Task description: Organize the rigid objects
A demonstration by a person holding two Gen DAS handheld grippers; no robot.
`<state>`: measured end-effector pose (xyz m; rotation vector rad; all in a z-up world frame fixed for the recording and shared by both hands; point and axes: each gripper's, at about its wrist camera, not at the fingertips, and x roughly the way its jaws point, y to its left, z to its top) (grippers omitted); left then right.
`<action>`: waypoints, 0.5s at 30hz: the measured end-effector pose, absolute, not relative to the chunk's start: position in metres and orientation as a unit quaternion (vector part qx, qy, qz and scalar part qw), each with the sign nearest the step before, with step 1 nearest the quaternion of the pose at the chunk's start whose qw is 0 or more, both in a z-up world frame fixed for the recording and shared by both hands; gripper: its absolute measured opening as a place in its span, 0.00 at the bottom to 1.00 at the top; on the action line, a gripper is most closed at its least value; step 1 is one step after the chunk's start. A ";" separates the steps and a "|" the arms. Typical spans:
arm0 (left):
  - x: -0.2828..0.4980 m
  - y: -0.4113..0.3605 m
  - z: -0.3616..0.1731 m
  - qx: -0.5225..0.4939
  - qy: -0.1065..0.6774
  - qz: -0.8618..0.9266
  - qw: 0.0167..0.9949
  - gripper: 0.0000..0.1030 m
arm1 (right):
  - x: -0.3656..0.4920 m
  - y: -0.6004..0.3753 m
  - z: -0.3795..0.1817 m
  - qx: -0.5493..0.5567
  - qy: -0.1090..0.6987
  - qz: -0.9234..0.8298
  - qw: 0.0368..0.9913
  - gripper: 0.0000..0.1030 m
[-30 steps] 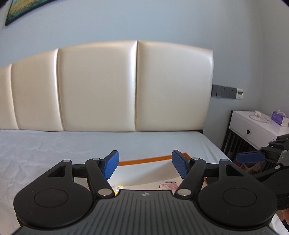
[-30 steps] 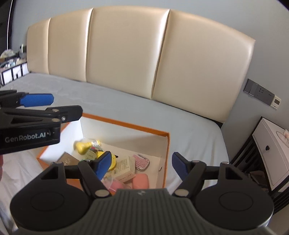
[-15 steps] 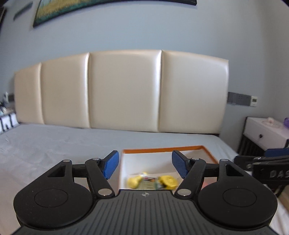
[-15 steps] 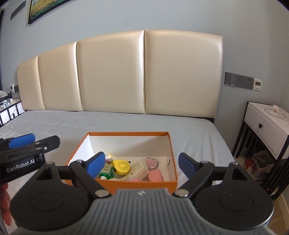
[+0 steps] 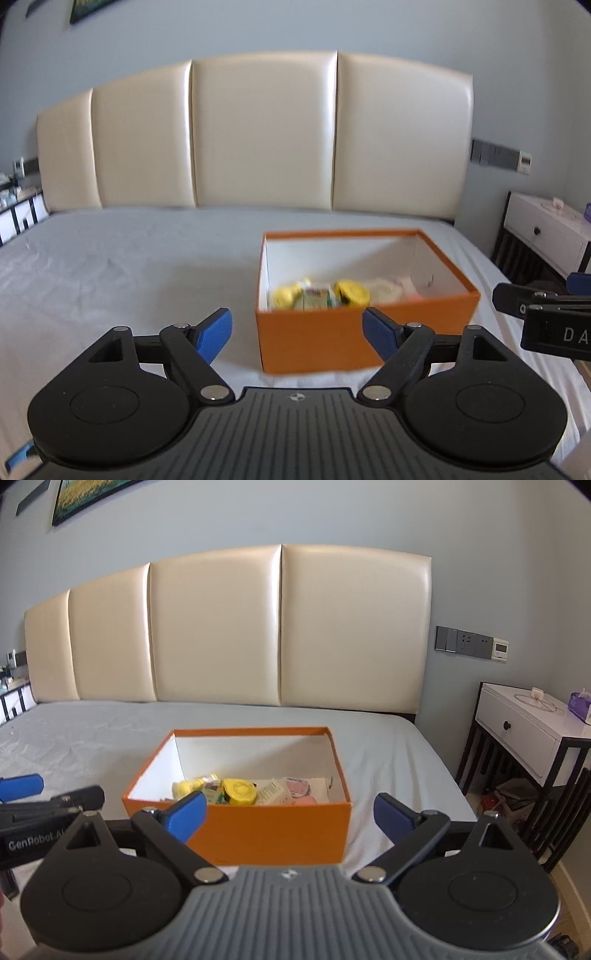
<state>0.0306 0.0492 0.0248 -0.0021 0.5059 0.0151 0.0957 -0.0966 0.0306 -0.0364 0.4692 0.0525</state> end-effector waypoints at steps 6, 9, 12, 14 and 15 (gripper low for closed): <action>0.025 0.038 0.013 0.012 0.279 0.010 0.960 0.91 | 0.087 -0.106 0.018 0.008 0.257 0.042 0.965 0.93; 0.024 0.036 0.013 0.001 0.286 0.006 0.958 0.91 | 0.084 -0.110 0.016 0.005 0.258 0.039 0.965 0.93; 0.024 0.031 0.013 0.013 0.288 0.007 0.958 0.91 | 0.082 -0.114 0.015 0.010 0.258 0.035 0.965 0.93; 0.023 0.030 0.013 0.016 0.287 0.007 0.958 0.91 | 0.081 -0.117 0.015 0.017 0.261 0.033 0.965 0.93; 0.023 0.029 0.013 0.016 0.287 0.006 0.958 0.91 | 0.081 -0.118 0.014 0.019 0.262 0.032 0.964 0.93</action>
